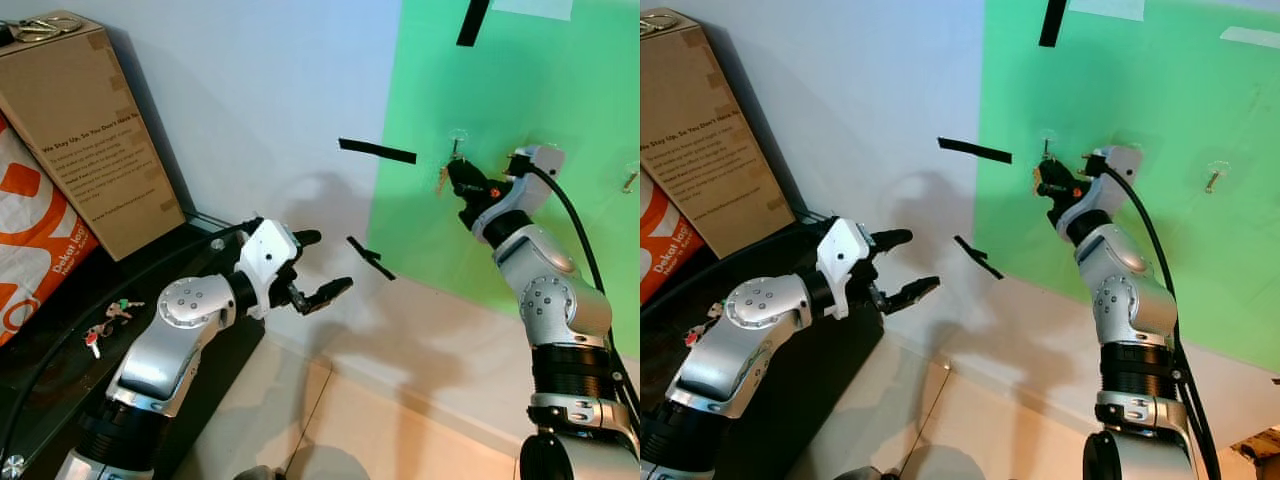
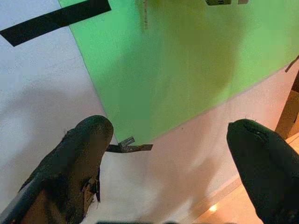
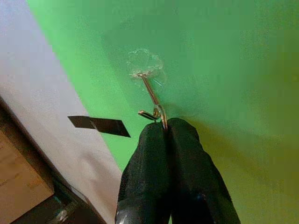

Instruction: Hang keys on a hook

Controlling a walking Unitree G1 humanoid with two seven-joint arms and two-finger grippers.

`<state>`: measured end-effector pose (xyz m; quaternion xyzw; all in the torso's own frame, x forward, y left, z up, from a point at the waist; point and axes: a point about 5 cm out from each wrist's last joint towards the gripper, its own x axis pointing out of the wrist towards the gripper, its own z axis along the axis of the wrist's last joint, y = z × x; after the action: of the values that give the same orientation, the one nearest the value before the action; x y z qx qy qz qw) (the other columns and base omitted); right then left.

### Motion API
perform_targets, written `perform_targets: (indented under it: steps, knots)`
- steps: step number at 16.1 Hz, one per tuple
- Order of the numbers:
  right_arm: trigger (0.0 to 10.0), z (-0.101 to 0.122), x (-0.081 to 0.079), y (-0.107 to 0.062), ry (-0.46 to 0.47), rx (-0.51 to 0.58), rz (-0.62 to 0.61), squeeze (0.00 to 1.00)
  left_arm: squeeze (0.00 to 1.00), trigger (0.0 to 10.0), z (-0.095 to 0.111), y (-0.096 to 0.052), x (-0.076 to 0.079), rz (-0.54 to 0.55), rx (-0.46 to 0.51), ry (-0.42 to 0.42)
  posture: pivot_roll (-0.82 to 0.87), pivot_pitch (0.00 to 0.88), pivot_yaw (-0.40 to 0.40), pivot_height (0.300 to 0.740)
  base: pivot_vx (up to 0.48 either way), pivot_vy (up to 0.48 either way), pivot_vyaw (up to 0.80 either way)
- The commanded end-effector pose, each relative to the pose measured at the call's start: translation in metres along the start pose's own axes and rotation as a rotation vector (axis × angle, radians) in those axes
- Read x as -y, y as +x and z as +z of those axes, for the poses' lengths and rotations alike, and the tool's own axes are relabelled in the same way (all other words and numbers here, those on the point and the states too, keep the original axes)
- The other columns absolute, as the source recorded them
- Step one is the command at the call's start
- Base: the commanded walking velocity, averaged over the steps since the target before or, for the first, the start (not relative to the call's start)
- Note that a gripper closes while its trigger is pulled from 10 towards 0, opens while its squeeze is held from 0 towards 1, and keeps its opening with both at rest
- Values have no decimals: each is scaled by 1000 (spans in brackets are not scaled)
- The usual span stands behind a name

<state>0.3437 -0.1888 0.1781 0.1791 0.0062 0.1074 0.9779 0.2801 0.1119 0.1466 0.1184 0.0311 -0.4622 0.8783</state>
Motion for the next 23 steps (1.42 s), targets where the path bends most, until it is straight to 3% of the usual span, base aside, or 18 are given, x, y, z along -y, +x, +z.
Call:
perform_targets:
  steps: [1,8,13,17,18,20,23]
  knots:
    - [10000,-3,5,1,16,-30,-37,0,0,10000,2,1,0,-8,8,9,-78,0,39,740,0,0,0]
    - [10000,-12,6,1,34,-71,-34,0,0,10000,3,2,1,-14,16,10,-77,0,35,740,0,0,0]
    - [10000,-16,3,1,122,-88,0,0,0,10000,8,2,0,-5,43,5,-76,0,34,740,0,0,0]
    - [10000,-19,3,0,124,-87,-6,0,0,10000,8,2,0,0,50,4,-75,0,34,740,0,0,0]
    - [10000,-19,4,0,125,-83,-9,188,0,10000,9,2,-1,2,54,3,-76,0,35,740,0,0,0]
    - [10000,-17,5,-1,126,-75,-15,1000,0,10000,11,2,-1,2,63,-1,-78,0,39,740,0,0,0]
    - [10000,-16,5,-2,132,-57,-19,1000,0,10000,11,2,-2,1,64,-2,-78,0,42,740,0,0,0]
